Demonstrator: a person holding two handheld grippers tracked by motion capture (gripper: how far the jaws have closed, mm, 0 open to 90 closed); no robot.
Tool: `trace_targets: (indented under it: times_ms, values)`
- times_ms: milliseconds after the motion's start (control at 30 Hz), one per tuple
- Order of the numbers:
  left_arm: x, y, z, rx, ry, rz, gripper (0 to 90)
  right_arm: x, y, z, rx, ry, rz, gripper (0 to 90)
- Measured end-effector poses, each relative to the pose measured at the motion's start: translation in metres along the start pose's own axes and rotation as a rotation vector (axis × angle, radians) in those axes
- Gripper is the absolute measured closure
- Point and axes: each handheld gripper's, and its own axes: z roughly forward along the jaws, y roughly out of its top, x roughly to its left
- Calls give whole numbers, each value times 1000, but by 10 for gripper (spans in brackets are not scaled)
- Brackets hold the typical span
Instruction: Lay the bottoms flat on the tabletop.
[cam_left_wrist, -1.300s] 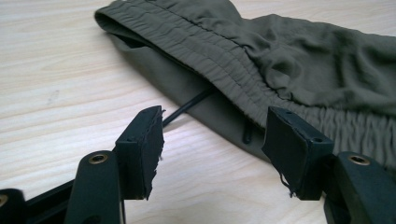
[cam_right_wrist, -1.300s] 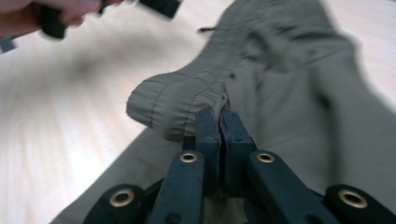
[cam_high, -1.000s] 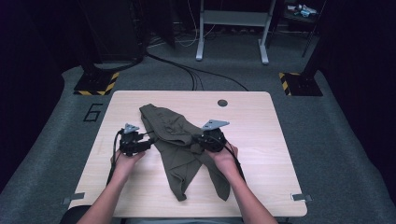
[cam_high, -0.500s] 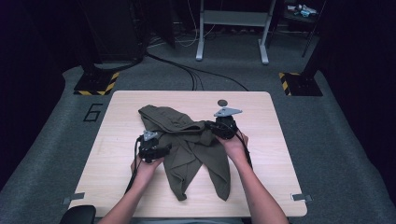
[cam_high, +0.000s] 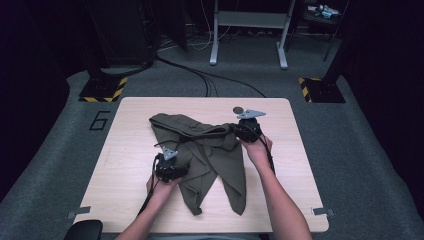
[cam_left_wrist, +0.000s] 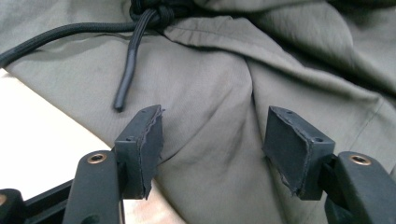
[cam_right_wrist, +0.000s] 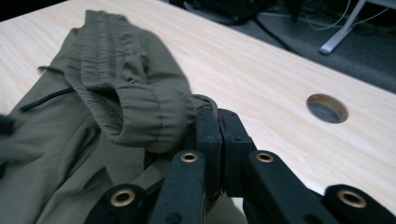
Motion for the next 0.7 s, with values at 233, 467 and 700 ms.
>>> trace_targets:
  times_ms: [233, 467, 700]
  values:
    - [-4, -7, -7, 14, 12, 8, 398, -15, -7, 2, 10, -19, 58, 878]
    - [-5, -13, -15, 18, 24, 5, 421, -29, -11, -3, 11, -53, 66, 879]
    - [-5, -18, -21, 19, 21, 10, 420, -46, -8, -7, 45, -68, 94, 878]
